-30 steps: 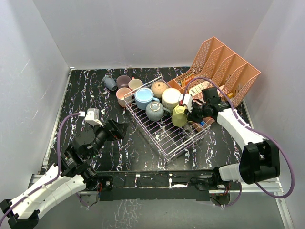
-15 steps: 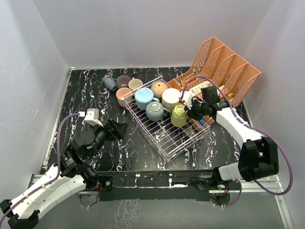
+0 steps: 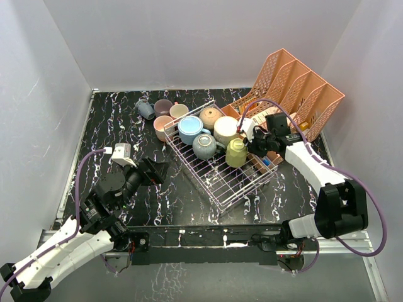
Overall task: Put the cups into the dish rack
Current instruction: Pick up the cup at the center of the board.
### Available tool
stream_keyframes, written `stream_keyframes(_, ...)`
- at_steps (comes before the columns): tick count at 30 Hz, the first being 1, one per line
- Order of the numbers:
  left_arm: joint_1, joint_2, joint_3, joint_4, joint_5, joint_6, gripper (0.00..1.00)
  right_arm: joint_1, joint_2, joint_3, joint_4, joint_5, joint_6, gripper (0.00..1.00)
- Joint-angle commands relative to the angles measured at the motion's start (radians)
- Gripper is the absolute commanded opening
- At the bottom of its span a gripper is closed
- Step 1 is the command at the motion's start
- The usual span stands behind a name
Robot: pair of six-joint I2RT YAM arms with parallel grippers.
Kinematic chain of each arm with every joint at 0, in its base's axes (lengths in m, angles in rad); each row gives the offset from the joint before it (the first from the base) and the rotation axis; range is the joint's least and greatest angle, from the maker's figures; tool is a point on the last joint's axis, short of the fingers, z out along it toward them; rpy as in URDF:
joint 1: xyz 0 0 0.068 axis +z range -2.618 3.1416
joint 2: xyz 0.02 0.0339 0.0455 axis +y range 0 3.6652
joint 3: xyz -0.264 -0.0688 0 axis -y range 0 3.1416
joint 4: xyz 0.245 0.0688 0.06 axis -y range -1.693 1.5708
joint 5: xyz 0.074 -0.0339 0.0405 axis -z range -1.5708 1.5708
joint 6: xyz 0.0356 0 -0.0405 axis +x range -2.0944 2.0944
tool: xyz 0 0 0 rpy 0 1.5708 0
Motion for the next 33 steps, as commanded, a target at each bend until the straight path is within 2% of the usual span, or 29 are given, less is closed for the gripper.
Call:
stream_keyframes(1,-0.002,-0.004,0.032,0.005,-0.007,0.009,0.92,0.003,-0.057,0.049,-0.016,-0.033,-0.003,0.16)
stream_keyframes(8,-0.001,-0.005,0.035,0.001,-0.003,0.009,0.92,0.003,-0.131,0.041,-0.133,-0.101,-0.07,0.17)
stream_keyframes(14,-0.002,-0.006,0.031,0.009,0.002,0.004,0.92,0.003,-0.171,0.06,-0.262,-0.256,-0.19,0.18)
stream_keyframes(21,-0.001,0.013,0.035,0.022,0.015,-0.002,0.92,0.02,-0.12,0.078,-0.247,-0.355,-0.216,0.18)
stream_keyframes(26,-0.002,0.014,0.042,0.018,0.013,-0.007,0.92,0.089,-0.084,0.099,-0.185,-0.336,-0.197,0.2)
stream_keyframes(33,-0.001,0.007,0.043,0.0,0.018,-0.022,0.92,0.201,-0.024,0.127,-0.101,-0.159,-0.124,0.21)
